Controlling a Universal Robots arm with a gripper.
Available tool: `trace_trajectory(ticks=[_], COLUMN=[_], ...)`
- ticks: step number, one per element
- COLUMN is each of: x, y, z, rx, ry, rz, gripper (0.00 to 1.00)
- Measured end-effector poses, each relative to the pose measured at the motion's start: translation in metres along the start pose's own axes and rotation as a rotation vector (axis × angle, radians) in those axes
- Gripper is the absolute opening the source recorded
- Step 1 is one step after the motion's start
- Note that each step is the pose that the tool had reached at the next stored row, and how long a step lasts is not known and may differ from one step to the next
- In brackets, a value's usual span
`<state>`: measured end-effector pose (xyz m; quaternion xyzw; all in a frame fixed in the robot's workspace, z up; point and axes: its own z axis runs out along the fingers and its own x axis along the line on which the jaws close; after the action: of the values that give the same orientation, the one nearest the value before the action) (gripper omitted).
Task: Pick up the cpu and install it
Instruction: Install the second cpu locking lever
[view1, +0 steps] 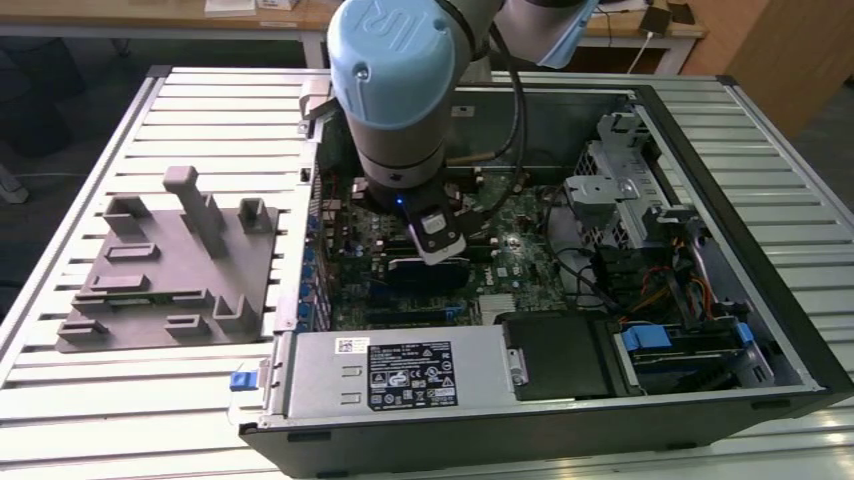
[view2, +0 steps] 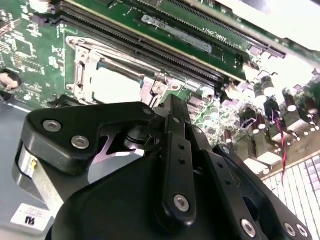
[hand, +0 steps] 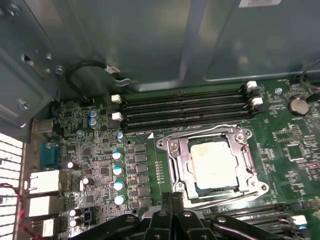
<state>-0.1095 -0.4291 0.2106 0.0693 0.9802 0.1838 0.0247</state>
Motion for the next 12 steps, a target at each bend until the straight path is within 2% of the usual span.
trace_trajectory(ticks=[2, 4, 6, 8, 9, 12], x=[-0.0003, -0.0007, -0.0014, -0.0023, -0.0026, -0.0065], y=[0.0016, 0.0031, 0.0038, 0.0041, 0.0043, 0.0051], z=[-0.0040, -0.0072, -0.0090, -0.0096, -0.0095, -0.0091], rx=[0.0061, 0.0174, 0.0433, 0.0771, 0.0888, 0.0943], ry=[-0.0008, -0.0025, -0.0057, -0.0101, -0.0118, -0.0124], rz=[-0.001, -0.001, -0.001, -0.001, -0.001, -0.001], gripper=[0.11, 0.11, 0.11, 0.11, 0.11, 0.11])
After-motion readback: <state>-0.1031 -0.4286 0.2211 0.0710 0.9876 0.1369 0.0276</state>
